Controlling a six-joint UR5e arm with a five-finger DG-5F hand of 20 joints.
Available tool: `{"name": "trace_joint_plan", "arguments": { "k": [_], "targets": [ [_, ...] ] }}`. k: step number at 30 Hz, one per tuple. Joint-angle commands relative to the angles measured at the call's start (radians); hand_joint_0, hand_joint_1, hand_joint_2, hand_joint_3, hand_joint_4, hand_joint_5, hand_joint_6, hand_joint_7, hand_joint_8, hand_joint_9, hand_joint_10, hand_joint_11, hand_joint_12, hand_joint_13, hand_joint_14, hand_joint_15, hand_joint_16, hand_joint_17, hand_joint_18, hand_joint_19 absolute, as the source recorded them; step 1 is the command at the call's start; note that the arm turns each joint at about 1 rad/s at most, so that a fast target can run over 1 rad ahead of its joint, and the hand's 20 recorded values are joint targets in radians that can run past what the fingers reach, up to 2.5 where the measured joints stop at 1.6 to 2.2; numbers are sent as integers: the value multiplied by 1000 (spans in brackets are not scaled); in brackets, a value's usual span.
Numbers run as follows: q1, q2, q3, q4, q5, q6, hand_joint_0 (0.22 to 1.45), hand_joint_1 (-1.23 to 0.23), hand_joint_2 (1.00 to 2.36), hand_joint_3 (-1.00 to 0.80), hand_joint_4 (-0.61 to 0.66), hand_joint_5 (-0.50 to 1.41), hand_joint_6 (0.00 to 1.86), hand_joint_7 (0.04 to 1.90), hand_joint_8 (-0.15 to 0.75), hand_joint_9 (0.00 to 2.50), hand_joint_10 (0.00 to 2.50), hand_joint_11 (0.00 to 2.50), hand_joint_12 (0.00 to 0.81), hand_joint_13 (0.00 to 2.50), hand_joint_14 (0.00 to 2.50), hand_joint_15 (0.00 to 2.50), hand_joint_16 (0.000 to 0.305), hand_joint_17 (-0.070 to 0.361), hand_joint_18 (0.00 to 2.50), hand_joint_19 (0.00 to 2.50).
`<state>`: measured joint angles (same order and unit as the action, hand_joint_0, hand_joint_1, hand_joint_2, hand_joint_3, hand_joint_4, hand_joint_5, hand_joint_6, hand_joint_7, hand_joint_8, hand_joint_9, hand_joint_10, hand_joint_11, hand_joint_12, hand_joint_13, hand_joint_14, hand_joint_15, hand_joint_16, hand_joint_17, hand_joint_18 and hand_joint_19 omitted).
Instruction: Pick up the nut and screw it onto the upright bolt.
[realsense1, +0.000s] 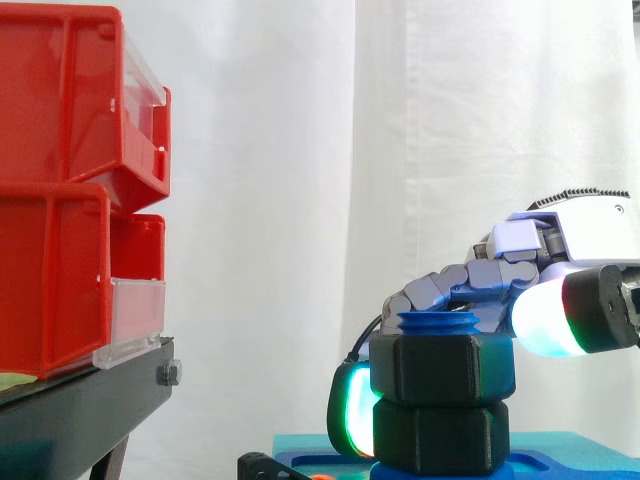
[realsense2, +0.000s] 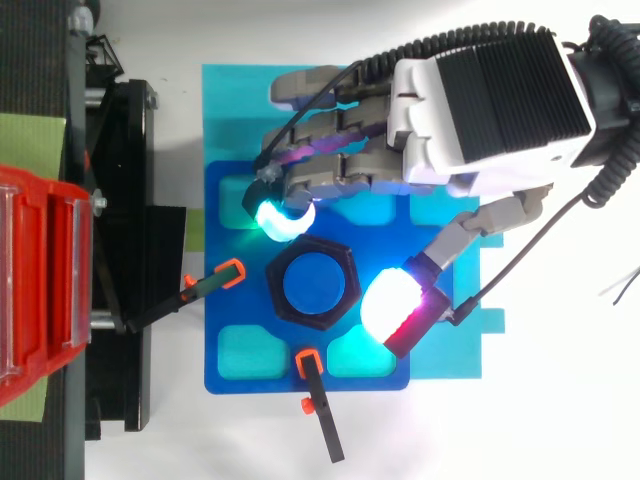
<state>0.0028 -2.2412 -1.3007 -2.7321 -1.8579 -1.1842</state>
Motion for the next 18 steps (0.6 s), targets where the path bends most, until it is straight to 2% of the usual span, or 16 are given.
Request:
{"name": "trace_joint_plan", "arguments": {
  "k": [1,14,18],
  "targets": [
    [-4,0,0,-1,0,0,473,-270,1000,-500,302,-50,504,896,260,859,0,0,291,419,0,0,38,85,114,0],
    [-6,0,0,-8,-1,0,467,-224,1000,-500,266,-65,503,817,240,696,0,0,313,286,0,0,38,86,0,0],
    [-6,0,15,-8,-6,0,464,-220,1000,-500,271,-69,503,816,244,698,0,0,317,285,0,0,39,87,0,0]
  ]
}}
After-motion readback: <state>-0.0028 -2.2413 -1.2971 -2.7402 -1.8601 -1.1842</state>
